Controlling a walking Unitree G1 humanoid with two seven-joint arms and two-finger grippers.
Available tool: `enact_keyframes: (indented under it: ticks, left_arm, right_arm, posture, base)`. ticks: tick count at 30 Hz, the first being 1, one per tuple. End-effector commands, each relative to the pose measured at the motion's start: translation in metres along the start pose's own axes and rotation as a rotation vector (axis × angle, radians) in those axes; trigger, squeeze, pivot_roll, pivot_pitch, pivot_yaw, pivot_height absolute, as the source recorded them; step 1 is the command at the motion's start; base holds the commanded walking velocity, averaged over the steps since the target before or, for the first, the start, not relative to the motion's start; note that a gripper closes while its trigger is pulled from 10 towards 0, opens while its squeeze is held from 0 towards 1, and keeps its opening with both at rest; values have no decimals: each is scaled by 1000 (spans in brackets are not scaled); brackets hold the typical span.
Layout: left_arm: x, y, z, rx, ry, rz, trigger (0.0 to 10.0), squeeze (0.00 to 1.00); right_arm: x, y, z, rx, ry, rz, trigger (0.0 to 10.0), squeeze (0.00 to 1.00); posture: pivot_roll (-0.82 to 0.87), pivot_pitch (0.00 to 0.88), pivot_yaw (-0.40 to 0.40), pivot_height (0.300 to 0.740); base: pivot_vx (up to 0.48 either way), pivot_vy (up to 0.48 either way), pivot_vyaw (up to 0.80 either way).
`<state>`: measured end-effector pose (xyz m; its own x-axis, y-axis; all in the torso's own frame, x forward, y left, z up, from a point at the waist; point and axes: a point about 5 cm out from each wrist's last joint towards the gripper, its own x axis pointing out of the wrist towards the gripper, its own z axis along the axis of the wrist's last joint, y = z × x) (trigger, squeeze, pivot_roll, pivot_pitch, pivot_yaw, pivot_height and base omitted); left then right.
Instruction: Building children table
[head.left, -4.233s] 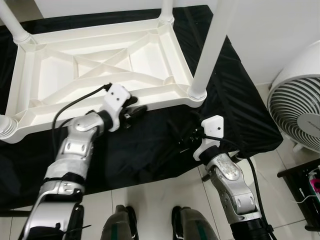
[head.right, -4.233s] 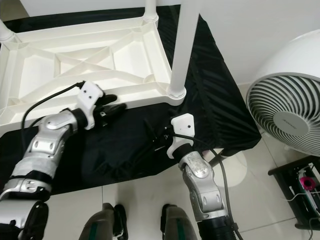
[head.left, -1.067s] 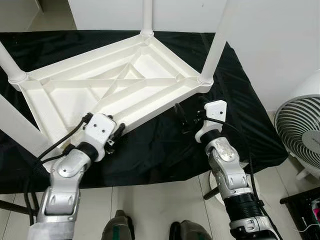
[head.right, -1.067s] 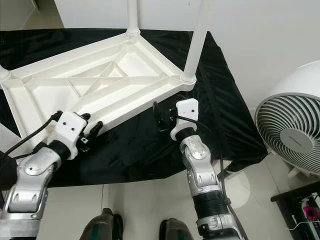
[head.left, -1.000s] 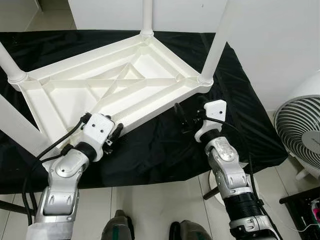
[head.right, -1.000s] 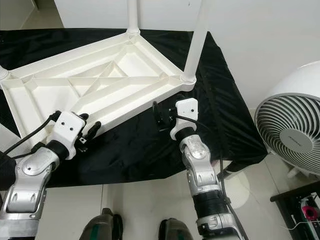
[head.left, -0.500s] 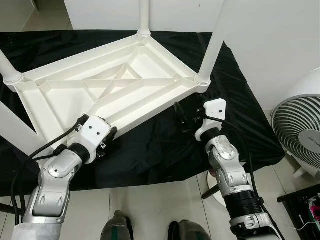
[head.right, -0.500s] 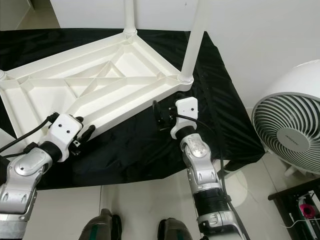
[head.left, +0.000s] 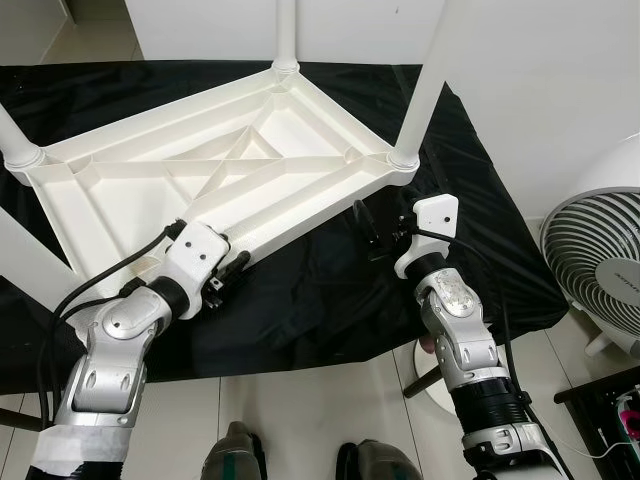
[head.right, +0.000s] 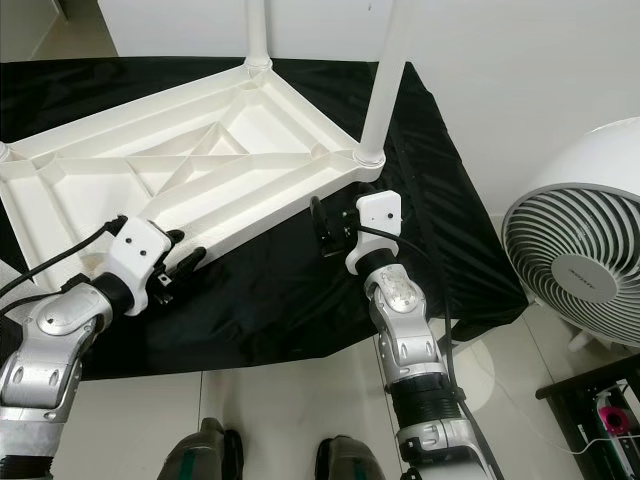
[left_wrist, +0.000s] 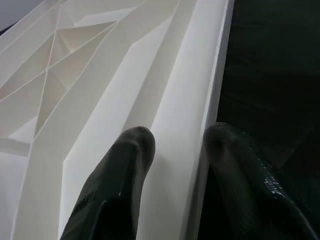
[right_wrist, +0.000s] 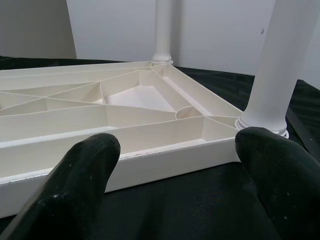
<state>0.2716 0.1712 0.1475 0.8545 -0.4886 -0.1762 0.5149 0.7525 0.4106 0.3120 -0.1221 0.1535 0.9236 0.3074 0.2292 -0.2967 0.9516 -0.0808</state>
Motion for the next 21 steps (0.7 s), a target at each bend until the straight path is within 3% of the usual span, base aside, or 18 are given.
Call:
enact_keyframes:
  ticks: [1,5,11,15,16,18,19,20,21]
  left_arm:
    - [1,-2,-4,-2,11,-13,10000,0]
    - [5,-3,-17,43,96,-11,10000,0]
    - [4,2,-32,18,194,20,10000,0]
    - [4,5,-31,14,188,34,10000,0]
    - [4,6,-31,7,188,42,9255,0]
    - [5,7,-31,2,189,47,9255,0]
    - [5,7,-31,2,187,47,4275,0]
    - [6,8,-30,7,184,48,3412,0]
    - [6,8,-30,7,184,48,3412,0]
  right_arm:
    - [-1,-1,-2,-12,5,0,10000,0]
    - [-2,0,-2,-15,5,5,10000,0]
    - [-5,3,-4,-14,9,13,10000,0]
    - [-6,3,-5,-15,13,17,10000,0]
    - [-6,4,-5,-15,14,18,10000,0]
    - [-6,4,-5,-16,14,19,10000,0]
    - [-6,4,-5,-15,14,19,10000,0]
    - [-6,4,-5,-16,15,20,10000,0]
    - [-6,4,-5,-16,15,20,10000,0]
  posture:
    - [4,39,-8,740]
    - [1,34,-6,740]
    - [0,36,-4,740]
    - [0,37,-4,740]
    - [-1,36,-3,740]
    - [-2,36,-3,740]
    - [-3,34,-3,740]
    - [-4,33,-1,740]
    - [-4,33,-1,740]
  base:
    - [0,0,0]
    - [0,0,0]
    - [0,0,0]
    - [0,0,0]
    - [0,0,0]
    - [0,0,0]
    - [0,0,0]
    - [0,0,0]
    - [0,0,0]
